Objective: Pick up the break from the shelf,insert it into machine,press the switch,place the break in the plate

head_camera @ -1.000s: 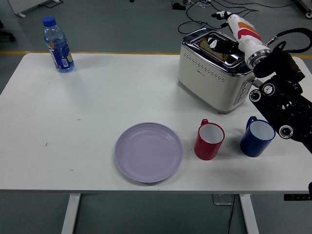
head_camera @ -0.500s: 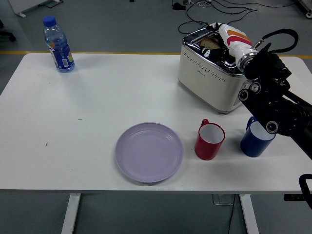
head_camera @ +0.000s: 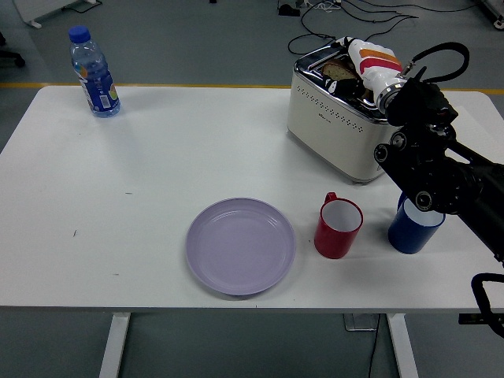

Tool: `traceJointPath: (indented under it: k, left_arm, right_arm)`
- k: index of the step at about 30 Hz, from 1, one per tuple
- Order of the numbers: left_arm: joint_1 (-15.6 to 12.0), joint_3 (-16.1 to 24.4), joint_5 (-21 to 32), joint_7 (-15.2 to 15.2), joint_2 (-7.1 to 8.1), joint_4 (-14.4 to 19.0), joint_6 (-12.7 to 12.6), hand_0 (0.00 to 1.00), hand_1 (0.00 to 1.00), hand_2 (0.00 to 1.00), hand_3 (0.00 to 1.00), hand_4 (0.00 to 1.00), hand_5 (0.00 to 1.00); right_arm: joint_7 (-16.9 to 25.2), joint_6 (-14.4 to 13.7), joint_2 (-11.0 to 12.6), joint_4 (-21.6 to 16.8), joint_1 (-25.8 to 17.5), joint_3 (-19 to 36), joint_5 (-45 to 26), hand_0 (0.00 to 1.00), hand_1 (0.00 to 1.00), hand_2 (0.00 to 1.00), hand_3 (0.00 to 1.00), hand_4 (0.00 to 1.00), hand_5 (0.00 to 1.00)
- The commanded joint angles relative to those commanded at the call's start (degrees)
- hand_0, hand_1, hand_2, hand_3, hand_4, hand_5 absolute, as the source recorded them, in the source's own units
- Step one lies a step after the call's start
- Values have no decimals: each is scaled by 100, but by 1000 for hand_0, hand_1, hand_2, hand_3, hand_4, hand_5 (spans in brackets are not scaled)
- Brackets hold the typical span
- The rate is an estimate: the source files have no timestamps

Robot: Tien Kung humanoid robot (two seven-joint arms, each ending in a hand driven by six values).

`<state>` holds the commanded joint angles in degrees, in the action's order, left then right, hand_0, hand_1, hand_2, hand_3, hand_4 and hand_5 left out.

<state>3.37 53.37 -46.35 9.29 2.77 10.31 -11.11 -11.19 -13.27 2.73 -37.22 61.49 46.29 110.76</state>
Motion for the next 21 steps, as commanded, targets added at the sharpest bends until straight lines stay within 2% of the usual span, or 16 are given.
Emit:
traceJointPath:
  k: [1, 6, 7, 12, 13, 18, 19, 21]
  left_arm:
    - [1, -2, -1, 0, 3, 0, -1, 663, 637, 629, 587, 342, 931]
    - [-8, 11, -22, 2, 14, 0, -9, 663, 637, 629, 587, 342, 931]
    - [-10, 13, -26, 2, 15, 0, -10, 662, 637, 630, 585, 335, 924]
    - [-25, 24, -63, 12, 24, 0, -13, 662, 637, 630, 585, 335, 924]
    - [-26, 25, -64, 13, 24, 0, -13, 662, 636, 629, 585, 335, 922]
    - [-23, 22, -85, 19, 38, 0, -16, 662, 636, 629, 585, 335, 922]
    - [-22, 19, -81, 16, 40, 0, -18, 660, 637, 629, 585, 335, 921]
    - [-21, 16, -78, 14, 43, 0, -19, 660, 637, 629, 585, 335, 921]
  right_arm:
    - [-5, 11, -6, 38, 17, -33, 24, 573, 592, 609, 721, 669, 341]
    - [-22, 78, -58, 252, 70, -183, 6, 573, 592, 609, 721, 669, 341]
    - [-25, 86, -68, 276, 76, -194, 16, 470, 529, 557, 694, 659, 328]
    - [-4, -5, -151, 399, 140, -239, 154, 470, 529, 557, 694, 659, 328]
    - [-5, -11, -157, 408, 146, -243, 167, 359, 455, 486, 627, 625, 279]
    - [-117, -124, -199, 526, 199, -307, 267, 359, 455, 486, 627, 625, 279]
    - [-138, -124, -198, 540, 207, -321, 304, 294, 393, 445, 556, 571, 198]
    - [-158, -122, -198, 559, 215, -333, 349, 294, 393, 445, 556, 571, 198]
